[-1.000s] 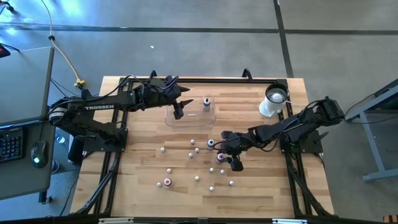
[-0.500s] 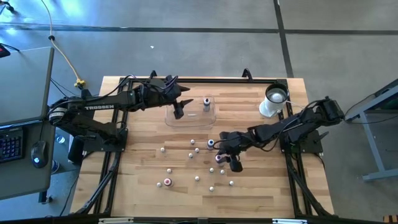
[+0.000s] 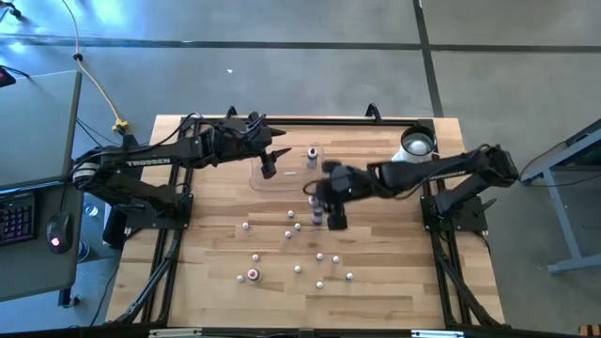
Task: Pick & Place food coloring
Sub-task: Put the large purple food coloring bottle into the transparent bin
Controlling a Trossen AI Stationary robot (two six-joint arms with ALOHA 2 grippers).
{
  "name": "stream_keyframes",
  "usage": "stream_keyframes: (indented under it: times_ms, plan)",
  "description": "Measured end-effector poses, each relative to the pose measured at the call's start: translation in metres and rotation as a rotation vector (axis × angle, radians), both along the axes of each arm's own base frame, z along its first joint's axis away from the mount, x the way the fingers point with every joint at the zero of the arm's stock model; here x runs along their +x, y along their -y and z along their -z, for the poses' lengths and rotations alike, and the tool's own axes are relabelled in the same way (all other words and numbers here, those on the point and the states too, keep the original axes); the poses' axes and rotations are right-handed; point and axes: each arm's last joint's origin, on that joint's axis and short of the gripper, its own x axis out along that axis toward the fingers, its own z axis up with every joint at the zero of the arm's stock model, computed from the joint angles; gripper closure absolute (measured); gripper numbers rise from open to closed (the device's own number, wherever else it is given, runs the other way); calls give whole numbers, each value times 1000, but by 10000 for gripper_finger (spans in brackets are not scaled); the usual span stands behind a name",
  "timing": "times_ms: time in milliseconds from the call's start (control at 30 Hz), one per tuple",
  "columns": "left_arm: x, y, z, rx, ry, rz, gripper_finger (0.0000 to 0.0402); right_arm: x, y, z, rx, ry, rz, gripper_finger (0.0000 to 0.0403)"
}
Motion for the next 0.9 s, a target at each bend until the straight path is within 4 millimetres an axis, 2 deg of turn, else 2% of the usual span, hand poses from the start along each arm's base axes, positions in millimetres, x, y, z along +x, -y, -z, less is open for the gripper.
stream_keyframes:
  times_ms: [100,200,333,467,667,900]
  plan:
    - [-5,1,-5,23,6,5,169,4,20,-16,-149,54,76,276]
    - [-9,3,-9,29,24,5,169,3,46,-15,-143,52,123,276]
    - [-15,4,-12,29,23,6,169,-2,80,10,-71,32,182,275]
    - [-15,4,-12,29,21,6,169,-9,103,42,-34,104,182,275]
    - [-15,4,-12,29,23,6,169,-22,116,77,36,188,161,275]
    - [-15,4,-12,29,24,6,169,-27,119,88,53,176,162,275]
